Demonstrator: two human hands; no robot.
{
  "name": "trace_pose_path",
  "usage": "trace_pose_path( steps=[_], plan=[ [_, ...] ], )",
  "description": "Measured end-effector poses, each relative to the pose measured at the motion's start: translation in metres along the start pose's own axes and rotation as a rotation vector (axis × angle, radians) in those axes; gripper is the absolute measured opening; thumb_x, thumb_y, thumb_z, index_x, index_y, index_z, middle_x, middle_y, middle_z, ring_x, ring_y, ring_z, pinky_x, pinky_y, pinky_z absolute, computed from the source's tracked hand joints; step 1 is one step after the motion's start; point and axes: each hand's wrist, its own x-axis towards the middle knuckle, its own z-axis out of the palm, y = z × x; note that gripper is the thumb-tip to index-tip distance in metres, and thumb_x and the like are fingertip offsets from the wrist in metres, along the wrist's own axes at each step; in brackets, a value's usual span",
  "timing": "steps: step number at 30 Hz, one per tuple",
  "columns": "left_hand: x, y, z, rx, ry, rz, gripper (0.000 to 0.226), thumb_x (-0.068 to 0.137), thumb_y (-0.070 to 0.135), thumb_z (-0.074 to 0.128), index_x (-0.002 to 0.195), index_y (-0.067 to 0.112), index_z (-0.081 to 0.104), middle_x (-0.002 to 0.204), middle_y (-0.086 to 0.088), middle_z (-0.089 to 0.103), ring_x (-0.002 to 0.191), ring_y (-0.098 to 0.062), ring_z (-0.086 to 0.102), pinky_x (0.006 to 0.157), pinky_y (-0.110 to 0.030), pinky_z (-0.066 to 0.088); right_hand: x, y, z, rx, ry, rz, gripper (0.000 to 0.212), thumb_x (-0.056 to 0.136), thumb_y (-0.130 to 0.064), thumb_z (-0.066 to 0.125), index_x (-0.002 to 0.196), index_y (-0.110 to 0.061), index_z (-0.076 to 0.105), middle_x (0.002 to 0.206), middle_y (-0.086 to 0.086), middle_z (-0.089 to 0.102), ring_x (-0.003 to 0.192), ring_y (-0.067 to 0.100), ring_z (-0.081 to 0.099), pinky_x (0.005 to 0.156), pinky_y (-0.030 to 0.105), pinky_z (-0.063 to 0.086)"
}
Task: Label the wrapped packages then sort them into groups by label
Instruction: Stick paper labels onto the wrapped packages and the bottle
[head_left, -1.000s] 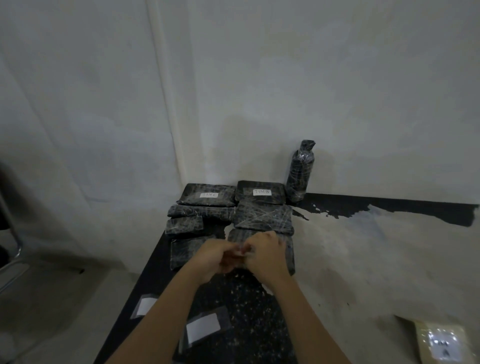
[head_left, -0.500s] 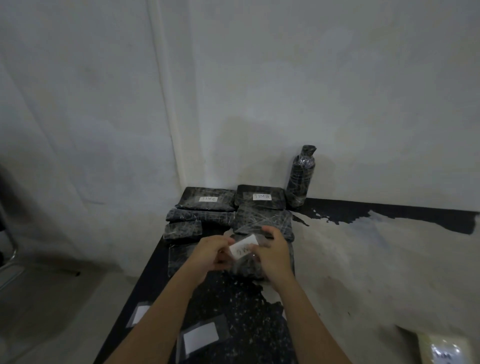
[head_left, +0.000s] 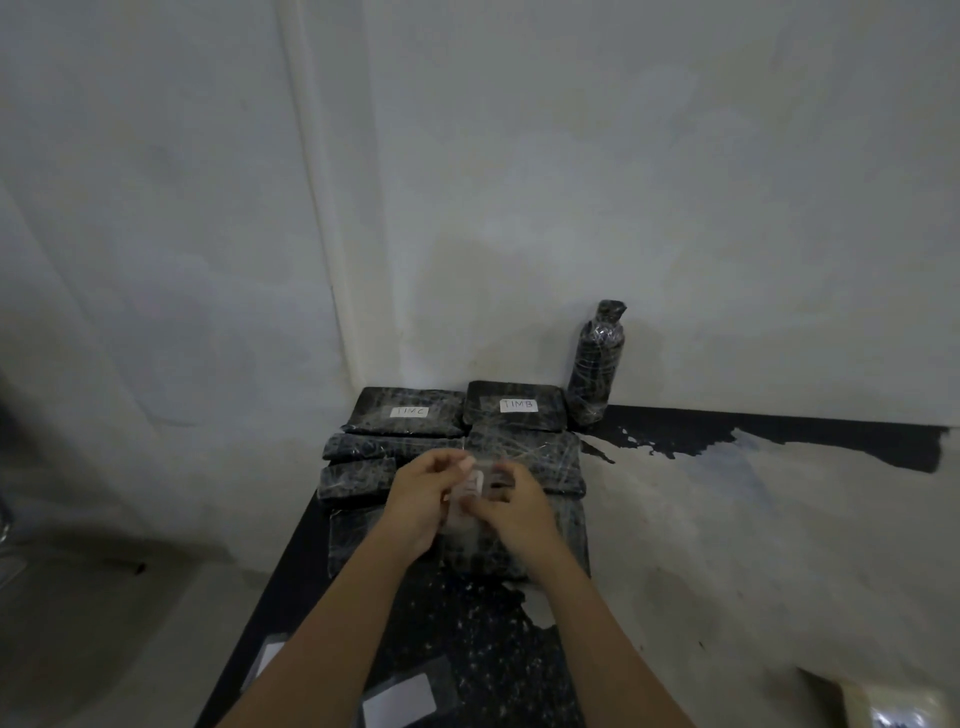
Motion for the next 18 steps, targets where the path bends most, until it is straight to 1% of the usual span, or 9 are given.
trace_pose_path(
  steps=[2,4,5,7,9,11,13,16,18],
  plan=[
    [0.006,0.001,0.001,-0.146,0.050,-0.035,0.010,0.090,0.005,0.056,0.081,0.009,0.058,0.080,-0.009,0.059,0.071,-0.022,0.057,0.061,-0.033,0.050,0.001,0.004,0.003,-0.027,-0.037,0.044,0.033,0.080,-0.018,0.072,0.111,-0.016,0.059,0.097,0.002,0.066,0.083,0.015,0.065,0.064,0.025,0.053],
    [0.012,0.001,0.001,-0.220,0.080,-0.048,0.012,0.092,0.003,0.051,0.082,0.009,0.054,0.080,-0.010,0.057,0.071,-0.022,0.055,0.063,-0.033,0.049,0.001,0.006,0.002,0.001,-0.028,0.082,0.011,0.082,-0.012,0.069,0.093,-0.009,0.068,0.079,0.004,0.069,0.062,0.012,0.064,0.057,0.026,0.054],
    [0.014,0.001,0.001,-0.252,0.090,-0.050,0.012,0.093,0.001,0.049,0.084,0.008,0.052,0.082,-0.011,0.058,0.073,-0.022,0.056,0.064,-0.034,0.050,0.003,0.008,0.000,0.036,-0.002,0.096,0.007,0.083,-0.010,0.067,0.086,-0.005,0.069,0.073,0.005,0.068,0.055,0.012,0.061,0.052,0.025,0.052],
    [0.020,-0.002,0.000,-0.302,0.110,-0.047,0.010,0.092,-0.002,0.049,0.087,0.007,0.051,0.087,-0.013,0.059,0.078,-0.024,0.058,0.068,-0.034,0.051,0.008,0.009,-0.009,0.107,0.069,0.119,0.010,0.084,-0.009,0.065,0.079,-0.001,0.069,0.066,0.010,0.064,0.051,0.016,0.056,0.047,0.026,0.045],
    [0.027,-0.004,0.002,-0.314,0.126,-0.046,0.010,0.090,-0.003,0.052,0.089,0.007,0.054,0.088,-0.013,0.060,0.080,-0.023,0.059,0.070,-0.034,0.051,0.016,0.009,-0.019,0.180,0.126,0.132,0.013,0.086,-0.009,0.064,0.074,-0.008,0.070,0.063,0.011,0.063,0.049,0.017,0.054,0.045,0.027,0.042],
    [0.035,-0.005,0.007,-0.299,0.138,-0.058,0.011,0.088,-0.004,0.055,0.090,0.006,0.058,0.088,-0.013,0.063,0.081,-0.024,0.061,0.071,-0.033,0.052,0.026,0.010,-0.030,0.248,0.176,0.140,0.014,0.086,-0.009,0.065,0.073,-0.014,0.069,0.064,0.006,0.066,0.052,0.014,0.058,0.047,0.024,0.047],
    [0.044,-0.006,0.015,-0.254,0.135,-0.069,0.011,0.087,-0.005,0.057,0.087,0.004,0.062,0.088,-0.013,0.064,0.084,-0.025,0.061,0.070,-0.033,0.053,0.038,0.011,-0.042,0.292,0.219,0.124,0.014,0.085,-0.007,0.066,0.074,-0.015,0.069,0.070,0.004,0.068,0.062,0.014,0.061,0.057,0.026,0.052],
    [0.060,-0.005,0.034,-0.139,0.117,-0.067,0.009,0.085,-0.004,0.059,0.085,0.003,0.065,0.084,-0.012,0.066,0.077,-0.021,0.062,0.063,-0.027,0.055,0.057,0.010,-0.064,0.323,0.300,0.097,0.012,0.084,-0.007,0.067,0.075,-0.016,0.069,0.078,0.004,0.070,0.072,0.016,0.064,0.066,0.027,0.055],
    [0.075,-0.004,0.051,-0.080,0.122,-0.060,0.007,0.084,-0.003,0.061,0.087,0.001,0.067,0.086,-0.013,0.067,0.074,-0.020,0.061,0.064,-0.027,0.053,0.073,0.009,-0.083,0.302,0.377,0.072,0.012,0.084,-0.008,0.068,0.075,-0.017,0.068,0.079,0.005,0.070,0.076,0.018,0.064,0.072,0.030,0.055]
  ],
)
